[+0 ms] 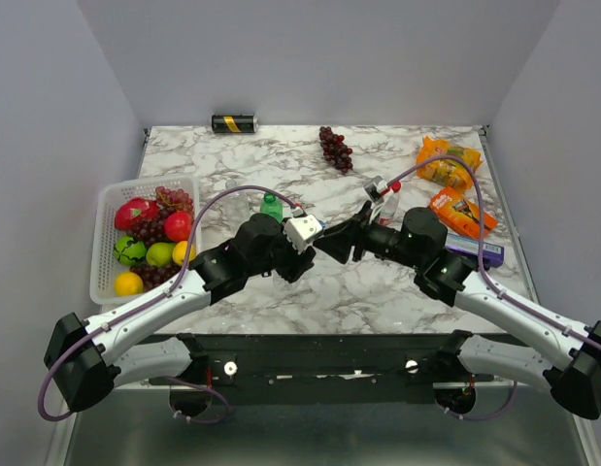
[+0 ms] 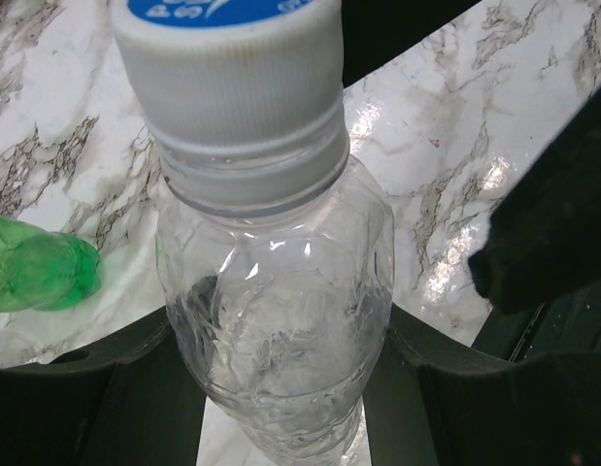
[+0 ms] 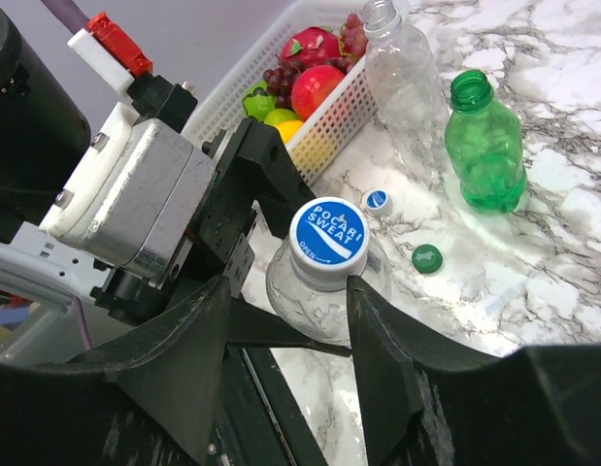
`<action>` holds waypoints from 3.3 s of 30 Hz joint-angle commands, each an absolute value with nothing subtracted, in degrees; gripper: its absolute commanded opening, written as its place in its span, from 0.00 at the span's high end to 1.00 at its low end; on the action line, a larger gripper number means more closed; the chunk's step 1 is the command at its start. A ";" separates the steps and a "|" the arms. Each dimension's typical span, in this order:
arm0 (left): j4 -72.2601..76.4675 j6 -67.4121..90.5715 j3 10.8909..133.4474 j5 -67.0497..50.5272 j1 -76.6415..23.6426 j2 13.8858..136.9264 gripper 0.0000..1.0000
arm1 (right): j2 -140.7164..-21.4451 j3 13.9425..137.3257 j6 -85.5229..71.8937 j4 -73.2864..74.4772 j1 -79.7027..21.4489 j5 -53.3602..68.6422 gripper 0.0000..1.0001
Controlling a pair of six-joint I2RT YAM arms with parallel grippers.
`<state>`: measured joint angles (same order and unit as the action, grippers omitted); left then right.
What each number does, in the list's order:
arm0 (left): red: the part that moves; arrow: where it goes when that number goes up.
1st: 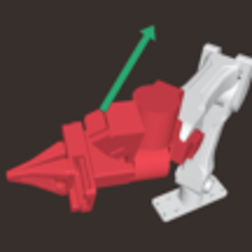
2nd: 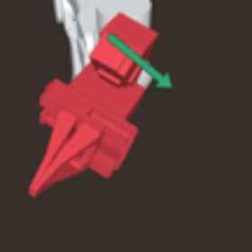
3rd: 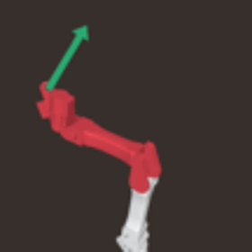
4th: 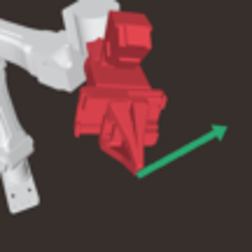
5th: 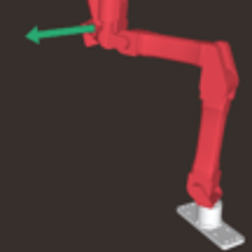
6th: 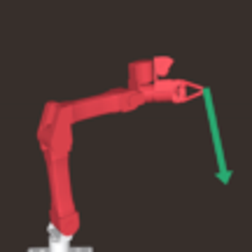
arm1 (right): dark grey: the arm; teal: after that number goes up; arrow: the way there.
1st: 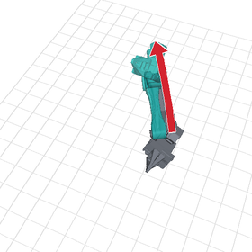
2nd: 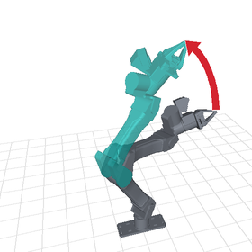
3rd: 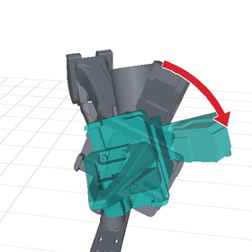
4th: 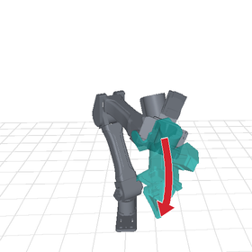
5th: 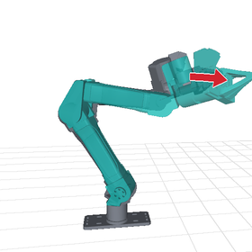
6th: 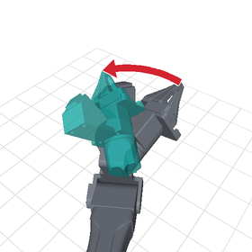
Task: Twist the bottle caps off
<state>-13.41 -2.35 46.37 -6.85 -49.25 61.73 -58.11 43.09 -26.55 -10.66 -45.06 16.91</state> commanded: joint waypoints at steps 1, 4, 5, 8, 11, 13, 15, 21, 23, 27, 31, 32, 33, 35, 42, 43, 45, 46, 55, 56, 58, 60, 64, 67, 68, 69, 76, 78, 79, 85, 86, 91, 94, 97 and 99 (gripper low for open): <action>-13.62 -2.11 47.46 -7.29 -49.57 61.79 0.67 | -58.88 45.96 -25.75 -11.95 -45.35 15.03 0.41; -13.97 -2.28 47.81 -7.82 -49.83 62.49 0.67 | -59.67 46.93 -25.23 -11.87 -45.35 14.77 0.41; -14.06 -2.37 47.73 -8.00 -50.01 62.66 0.67 | -59.85 47.11 -25.14 -11.95 -45.44 14.85 0.41; -14.24 -2.55 47.99 -8.44 -50.27 63.10 0.67 | -60.90 47.46 -25.05 -12.39 -45.44 15.12 0.41; -14.41 -2.64 47.99 -8.44 -50.45 63.28 0.67 | -61.70 47.81 -24.96 -12.74 -45.44 15.12 0.41; -14.41 -2.72 47.99 -8.53 -50.62 63.19 0.67 | -62.22 47.99 -24.87 -12.92 -45.35 15.20 0.42; -14.41 -2.72 47.99 -8.61 -50.62 63.19 0.67 | -62.58 47.99 -24.87 -13.09 -45.35 15.21 0.42; -14.24 -2.81 47.99 -9.58 -50.71 63.19 0.67 | -62.93 47.81 -24.79 -13.36 -45.35 15.65 0.48; -14.06 -2.72 47.90 -10.37 -50.63 63.11 0.67 | -62.84 47.55 -24.87 -13.36 -45.35 15.47 0.55; -13.89 -2.99 47.81 -11.77 -50.62 62.75 0.67 | -62.49 46.76 -24.70 -13.53 -45.35 15.56 0.66; -13.54 -3.43 47.64 -14.23 -50.62 62.32 0.67 | -61.61 46.58 -21.98 -13.27 -45.18 16.34 0.69; -13.45 -3.60 47.55 -15.20 -50.62 62.14 0.67 | -61.09 46.58 -21.28 -13.27 -45.09 17.83 0.69; -13.45 -3.78 47.55 -16.16 -50.71 62.05 0.67 | -60.91 46.50 -20.14 -13.36 -44.65 19.32 0.69; -13.10 -4.04 47.55 -19.59 -50.54 61.70 0.67 | -60.65 46.41 -19.17 -13.71 -42.99 25.88 0.69; -11.34 -5.18 46.93 -38.03 -50.45 60.12 0.67 | -59.94 45.53 -15.48 -14.85 -37.09 51.74 0.67; -10.90 -5.27 47.02 -40.14 -50.45 60.03 0.67 | -59.59 45.35 -15.21 -15.11 -36.48 53.86 0.67; -10.81 -5.27 47.02 -44.81 -50.45 60.20 0.67 | -59.15 45.00 -14.59 -15.38 -36.12 59.66 0.67; -10.90 -5.45 47.20 -46.65 -50.45 60.38 0.66 | -58.72 44.83 -14.15 -15.64 -35.95 61.50 0.67; -10.98 -5.18 47.37 -53.18 -50.54 60.91 0.67 | -57.39 44.47 -14.94 -18.19 -34.72 69.96 0.66; -11.07 -5.19 47.37 -53.00 -50.45 61.00 0.67 | -57.04 44.47 -15.03 -18.45 -34.63 69.44 0.66; -11.16 -5.10 47.37 -52.04 -50.45 61.17 0.67 | -55.99 44.47 -15.38 -19.07 -33.93 68.56 0.66; -11.42 -5.10 47.46 -51.51 -50.45 61.43 0.67 | -55.11 44.65 -15.56 -19.33 -33.49 67.85 0.65; -11.69 -5.10 47.55 -50.63 -50.62 61.96 0.67 | -54.23 45.00 -17.04 -21.26 -32.79 67.59 0.63; -11.86 -5.18 47.55 -49.66 -50.80 62.23 0.67 | -53.79 44.83 -18.28 -22.84 -32.78 67.06 0.62; -11.95 -5.19 47.55 -49.40 -50.89 62.31 0.67 | -53.70 44.74 -18.46 -23.11 -32.78 66.45 0.62; -11.95 -5.19 47.55 -48.44 -51.06 62.40 0.67 | -53.44 44.56 -18.72 -23.38 -32.78 65.84 0.62; -13.01 -5.80 47.99 -44.56 -51.50 63.11 0.67 | -53.17 43.77 -20.75 -26.11 -32.61 65.66 0.58; -12.92 -5.71 47.90 -44.04 -51.42 62.76 0.67 | -53.44 43.77 -19.69 -24.71 -32.69 64.52 0.54; -12.92 -5.80 47.90 -43.34 -51.50 62.75 0.67 | -53.52 43.77 -18.56 -23.04 -32.61 64.34 0.54; -12.74 -5.45 47.55 -40.08 -51.50 62.40 0.67 | -52.30 42.80 -18.37 -22.33 -32.61 61.97 0.59; -12.74 -5.36 47.64 -38.60 -51.50 62.49 0.67 | -52.03 42.89 -18.46 -22.15 -32.61 61.18 0.59; -13.62 -5.01 47.81 -27.62 -51.42 61.79 0.68 | -49.93 44.91 -15.30 -14.53 -32.26 50.29 0.64; -13.19 -3.96 47.38 -19.79 -51.15 60.47 0.68 | -48.78 45.44 -13.54 -9.95 -32.17 42.12 0.64; -12.48 -2.38 47.11 -12.77 -49.58 58.89 0.68 | -48.43 45.35 -12.66 -6.78 -32.26 34.03 0.64; -11.69 -0.80 46.50 -10.73 -48.35 57.32 0.68 | -48.60 44.13 -12.39 -5.54 -32.26 29.12 0.64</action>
